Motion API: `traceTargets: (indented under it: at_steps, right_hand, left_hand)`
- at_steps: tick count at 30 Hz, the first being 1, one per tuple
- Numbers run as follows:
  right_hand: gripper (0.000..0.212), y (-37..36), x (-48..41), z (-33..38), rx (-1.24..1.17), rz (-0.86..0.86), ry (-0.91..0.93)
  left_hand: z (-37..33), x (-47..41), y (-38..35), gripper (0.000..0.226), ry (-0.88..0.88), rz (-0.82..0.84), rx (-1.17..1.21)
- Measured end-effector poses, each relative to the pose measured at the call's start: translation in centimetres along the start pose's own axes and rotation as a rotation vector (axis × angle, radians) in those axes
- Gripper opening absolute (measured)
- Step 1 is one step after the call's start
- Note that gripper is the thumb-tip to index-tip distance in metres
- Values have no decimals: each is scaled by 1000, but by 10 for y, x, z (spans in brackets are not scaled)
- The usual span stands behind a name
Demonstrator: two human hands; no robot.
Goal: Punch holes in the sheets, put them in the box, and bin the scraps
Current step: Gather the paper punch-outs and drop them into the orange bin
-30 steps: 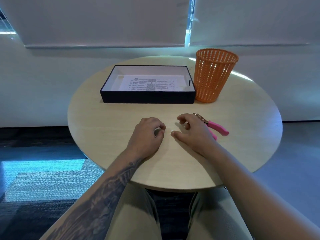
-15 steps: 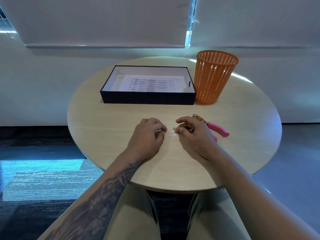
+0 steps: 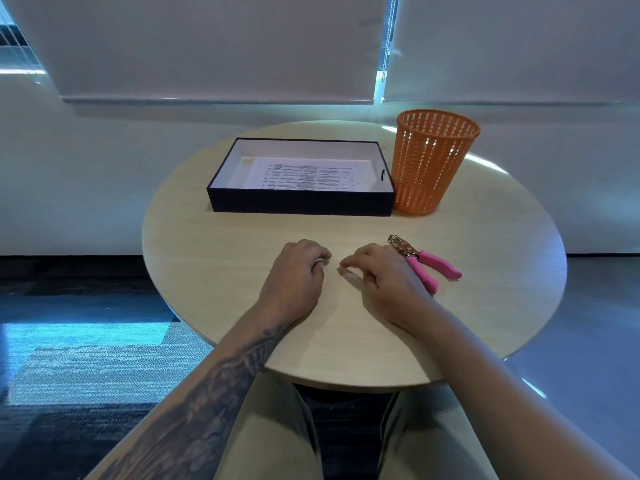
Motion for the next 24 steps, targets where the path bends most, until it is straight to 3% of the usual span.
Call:
traceTargets:
  at_steps: [2,5,7,11,15,17,21,24]
  right_hand:
    - [55,-3,2,2,59,17,60]
    - [16,-5,1,-11,5,-72,29]
    - [6,-7,-1,-18,-41,-131,8]
    - [17,-9,-2,-17,-51,-129,-3]
    - [53,-1,5,-5,28,-46,24]
    - [60,2,8,-1,9,-33,2]
    - [52,0,10,1,113,9,103]
    - [25,4,11,-7,90,-55,75]
  left_hand:
    - [0,0,1,24,-5,-9,-12]
    - [-1,1,2,22,-4,-19,-11]
    - [-2,1,2,22,1,-12,-9]
    - [-1,0,2,22,4,-4,-8]
    - [-1,0,2,21,7,5,-2]
    - [-1,0,2,21,3,7,-4]
    - [0,0,2,22,8,12,-8]
    - [-1,0,3,22,14,15,-4]
Point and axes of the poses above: each hand's wrist, its own x-axis away from the middle knuckle, its own y-axis out of the back of the hand, z = x × y, the point moved 3 cm from there along -x, towards the middle knuckle, and after that the axes turned 11 degrees about -z, right-handed, at the moved point
